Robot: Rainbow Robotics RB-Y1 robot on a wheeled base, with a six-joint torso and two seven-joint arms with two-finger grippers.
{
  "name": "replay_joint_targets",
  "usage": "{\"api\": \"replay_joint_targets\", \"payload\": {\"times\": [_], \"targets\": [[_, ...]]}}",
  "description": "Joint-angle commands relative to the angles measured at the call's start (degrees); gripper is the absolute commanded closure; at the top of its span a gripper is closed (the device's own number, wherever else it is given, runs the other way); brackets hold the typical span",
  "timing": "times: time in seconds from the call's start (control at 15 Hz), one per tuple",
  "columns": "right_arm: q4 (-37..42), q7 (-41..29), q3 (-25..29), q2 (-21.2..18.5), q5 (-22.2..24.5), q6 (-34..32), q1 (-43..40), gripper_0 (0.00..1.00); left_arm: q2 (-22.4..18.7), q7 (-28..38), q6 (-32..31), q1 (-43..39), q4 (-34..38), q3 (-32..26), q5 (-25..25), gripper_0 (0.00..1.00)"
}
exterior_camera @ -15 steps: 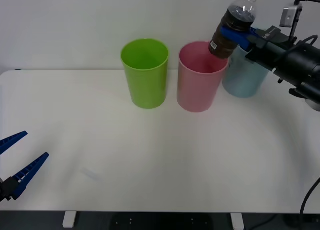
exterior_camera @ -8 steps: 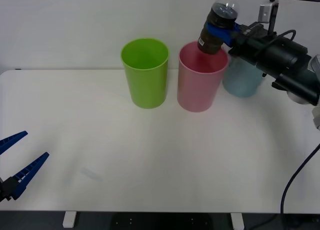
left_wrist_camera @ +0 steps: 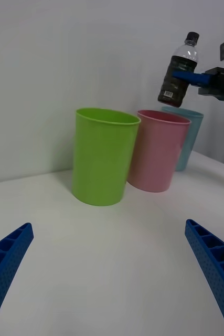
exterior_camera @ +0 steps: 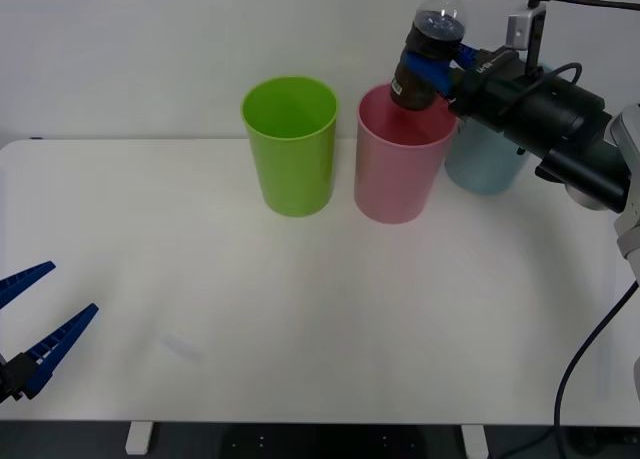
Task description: Grasp the object on the table and drop it into the matching bin: aluminum can to the light blue bin, PET bottle to the pink bin.
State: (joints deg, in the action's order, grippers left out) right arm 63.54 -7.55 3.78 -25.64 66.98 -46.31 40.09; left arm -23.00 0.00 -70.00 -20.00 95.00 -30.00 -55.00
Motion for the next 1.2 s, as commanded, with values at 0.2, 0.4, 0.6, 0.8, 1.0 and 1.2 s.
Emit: {"api": "replay_joint_targets", "payload": {"times": [0.2,0.4,0.6,0.8,1.0,1.2], "targets": [[0.0,0.96,0.0,-0.03,-0.35,-0.19,-0.19,0.0,0.0,0.0,0.0,0.0,0.0,0.0,0.0,0.0],[1.5,1.49,0.61,-0.03,-1.23,-0.19,-2.3,0.0,0.0,0.0,0.0,0.0,0.0,0.0,0.0,0.0],[5.98,1.4,2.02,-0.03,-1.23,-0.19,-5.99,0.0,0.0,0.0,0.0,0.0,0.0,0.0,0.0,0.0],[10.02,1.49,3.42,-0.29,-1.23,-0.27,-9.59,0.0,0.0,0.0,0.0,0.0,0.0,0.0,0.0,0.0],[14.59,1.57,5.62,-0.38,-1.32,-0.54,-14.34,0.0,0.0,0.0,0.0,0.0,0.0,0.0,0.0,0.0],[19.34,2.01,7.91,-0.38,-1.5,-1.77,-19.88,0.0,0.0,0.0,0.0,0.0,0.0,0.0,0.0,0.0]]}}
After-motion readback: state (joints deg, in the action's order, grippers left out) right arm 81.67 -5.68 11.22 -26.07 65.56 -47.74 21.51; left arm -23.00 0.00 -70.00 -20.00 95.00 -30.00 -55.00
